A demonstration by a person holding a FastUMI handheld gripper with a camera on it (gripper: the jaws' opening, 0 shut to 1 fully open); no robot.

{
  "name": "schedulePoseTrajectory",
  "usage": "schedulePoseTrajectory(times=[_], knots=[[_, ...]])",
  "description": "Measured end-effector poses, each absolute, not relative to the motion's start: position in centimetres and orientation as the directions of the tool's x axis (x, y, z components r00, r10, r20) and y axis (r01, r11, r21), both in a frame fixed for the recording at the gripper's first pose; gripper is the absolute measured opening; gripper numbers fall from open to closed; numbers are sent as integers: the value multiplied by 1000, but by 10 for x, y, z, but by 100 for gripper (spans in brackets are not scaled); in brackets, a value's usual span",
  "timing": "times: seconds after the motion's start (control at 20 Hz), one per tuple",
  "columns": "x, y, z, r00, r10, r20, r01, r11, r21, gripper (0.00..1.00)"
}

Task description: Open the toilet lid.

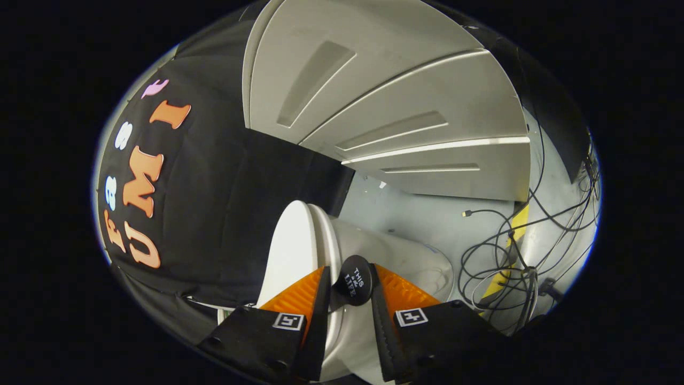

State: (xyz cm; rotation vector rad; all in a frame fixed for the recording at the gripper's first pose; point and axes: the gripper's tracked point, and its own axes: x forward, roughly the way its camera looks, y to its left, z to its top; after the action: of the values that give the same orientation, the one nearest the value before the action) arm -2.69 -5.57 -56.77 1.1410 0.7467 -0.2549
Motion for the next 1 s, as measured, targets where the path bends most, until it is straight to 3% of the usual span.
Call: schedulePoseTrajectory(times=[0.25, 0.3, 0.35, 1.0], knots=[[-25, -52, -554, 737, 202, -646, 548, 381, 745, 15], [-23, -54, -551, 735, 195, -649, 544, 401, 737, 15], [-17, -53, -550, 729, 190, -658, 540, 432, 722, 9], [31, -37, -437, 830, 49, -556, 365, 705, 607, 8]])
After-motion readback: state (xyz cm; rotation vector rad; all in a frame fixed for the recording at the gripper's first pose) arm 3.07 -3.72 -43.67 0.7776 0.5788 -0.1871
